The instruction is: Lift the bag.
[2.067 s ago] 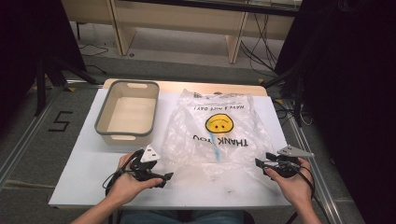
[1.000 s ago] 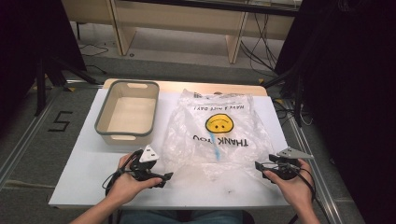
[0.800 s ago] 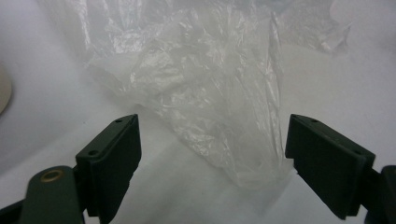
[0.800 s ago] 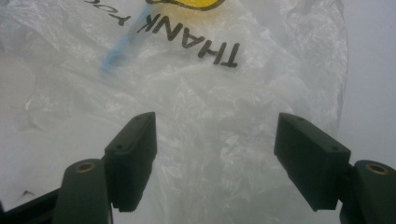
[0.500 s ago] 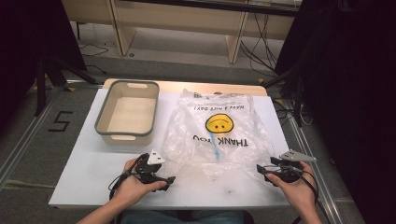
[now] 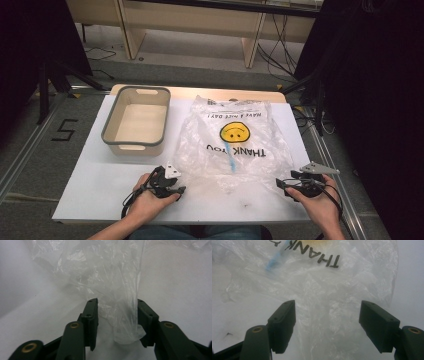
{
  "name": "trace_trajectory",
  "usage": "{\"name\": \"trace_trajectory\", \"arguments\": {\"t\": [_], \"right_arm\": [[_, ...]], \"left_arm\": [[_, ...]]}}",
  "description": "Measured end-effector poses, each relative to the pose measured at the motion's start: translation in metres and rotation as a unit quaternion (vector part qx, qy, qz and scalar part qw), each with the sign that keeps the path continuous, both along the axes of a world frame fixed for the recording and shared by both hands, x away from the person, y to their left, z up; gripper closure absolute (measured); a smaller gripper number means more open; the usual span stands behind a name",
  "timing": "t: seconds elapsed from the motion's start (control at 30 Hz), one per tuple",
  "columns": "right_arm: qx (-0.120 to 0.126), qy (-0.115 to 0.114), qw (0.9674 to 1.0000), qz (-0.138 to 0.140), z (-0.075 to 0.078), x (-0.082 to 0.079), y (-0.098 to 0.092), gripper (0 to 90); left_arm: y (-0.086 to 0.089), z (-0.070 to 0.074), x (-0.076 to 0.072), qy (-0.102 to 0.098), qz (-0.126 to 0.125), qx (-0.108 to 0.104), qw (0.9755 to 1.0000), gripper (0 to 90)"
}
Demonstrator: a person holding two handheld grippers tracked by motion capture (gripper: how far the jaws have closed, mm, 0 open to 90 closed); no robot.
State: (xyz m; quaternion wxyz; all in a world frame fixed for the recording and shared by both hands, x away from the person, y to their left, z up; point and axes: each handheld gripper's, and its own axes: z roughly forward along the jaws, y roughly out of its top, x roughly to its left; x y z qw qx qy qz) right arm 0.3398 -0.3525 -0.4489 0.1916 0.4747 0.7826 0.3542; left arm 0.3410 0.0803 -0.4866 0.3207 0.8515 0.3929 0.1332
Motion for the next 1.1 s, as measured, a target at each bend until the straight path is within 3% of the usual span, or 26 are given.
{"name": "trace_trajectory", "arguments": {"t": [0.23, 0.47, 0.57, 0.63, 0.87, 1.1], "right_arm": [[-0.016, 0.033, 0.9990, 0.023, -0.001, -0.006, -0.001, 25.2], [-0.051, 0.079, 0.9924, 0.079, -0.014, -0.014, 0.003, 26.3], [-0.064, 0.098, 0.9893, 0.086, -0.019, -0.016, 0.004, 28.0], [-0.072, 0.098, 0.9889, 0.085, -0.020, -0.017, 0.003, 29.3], [-0.086, 0.096, 0.9886, 0.078, -0.019, -0.017, -0.003, 46.5], [-0.094, 0.092, 0.9865, 0.098, -0.018, -0.015, -0.002, 65.4]], "left_arm": [[-0.005, 0.002, -0.002, 0.004, -0.014, 0.005, 0.9999, 77.1], [-0.003, 0.002, 0.001, 0.016, -0.019, -0.002, 0.9997, 85.4], [-0.002, 0.002, 0.001, 0.016, -0.022, -0.004, 0.9996, 86.8], [-0.001, 0.002, 0.002, 0.017, -0.025, -0.007, 0.9995, 87.3], [0.000, 0.001, 0.003, 0.018, -0.030, -0.010, 0.9993, 87.8], [0.000, 0.001, 0.003, 0.015, -0.037, -0.008, 0.9992, 88.1]]}}
